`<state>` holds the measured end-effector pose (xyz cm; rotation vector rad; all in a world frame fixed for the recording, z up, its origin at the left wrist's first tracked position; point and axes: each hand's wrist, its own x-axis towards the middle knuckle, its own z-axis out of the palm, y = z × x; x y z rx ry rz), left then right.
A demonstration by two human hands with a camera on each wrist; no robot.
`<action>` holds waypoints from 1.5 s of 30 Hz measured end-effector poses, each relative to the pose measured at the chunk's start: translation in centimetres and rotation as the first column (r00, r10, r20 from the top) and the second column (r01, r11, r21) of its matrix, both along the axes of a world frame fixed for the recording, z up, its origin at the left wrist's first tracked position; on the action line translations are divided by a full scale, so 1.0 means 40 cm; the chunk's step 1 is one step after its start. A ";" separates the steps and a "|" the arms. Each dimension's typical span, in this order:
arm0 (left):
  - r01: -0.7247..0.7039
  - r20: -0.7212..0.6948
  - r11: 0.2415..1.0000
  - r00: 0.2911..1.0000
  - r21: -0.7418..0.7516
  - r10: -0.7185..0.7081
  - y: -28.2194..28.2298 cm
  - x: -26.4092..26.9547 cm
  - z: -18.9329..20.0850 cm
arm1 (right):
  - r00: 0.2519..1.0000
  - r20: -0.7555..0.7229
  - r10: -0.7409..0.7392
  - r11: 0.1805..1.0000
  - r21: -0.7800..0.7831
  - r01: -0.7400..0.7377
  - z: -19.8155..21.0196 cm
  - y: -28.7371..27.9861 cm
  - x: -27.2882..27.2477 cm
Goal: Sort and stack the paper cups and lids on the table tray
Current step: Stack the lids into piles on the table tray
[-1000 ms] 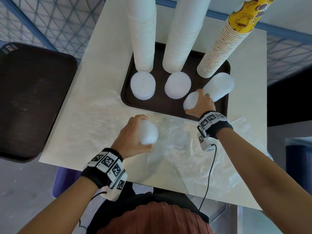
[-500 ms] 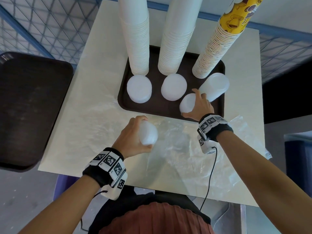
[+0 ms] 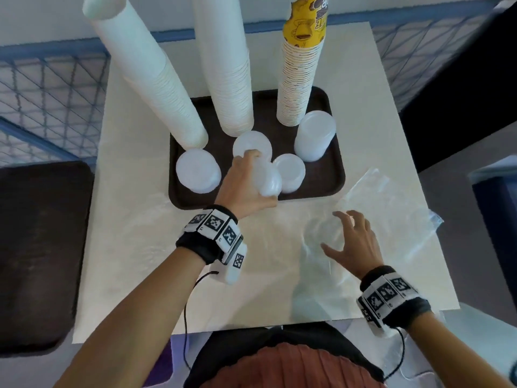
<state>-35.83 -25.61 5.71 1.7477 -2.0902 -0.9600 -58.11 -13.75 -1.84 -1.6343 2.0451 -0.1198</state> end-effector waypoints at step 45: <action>0.034 0.434 0.998 0.901 -0.061 -0.005 -0.083 -0.209 -0.066 | 0.992 -0.079 0.096 0.995 -0.011 -0.097 -0.091 0.104 -0.083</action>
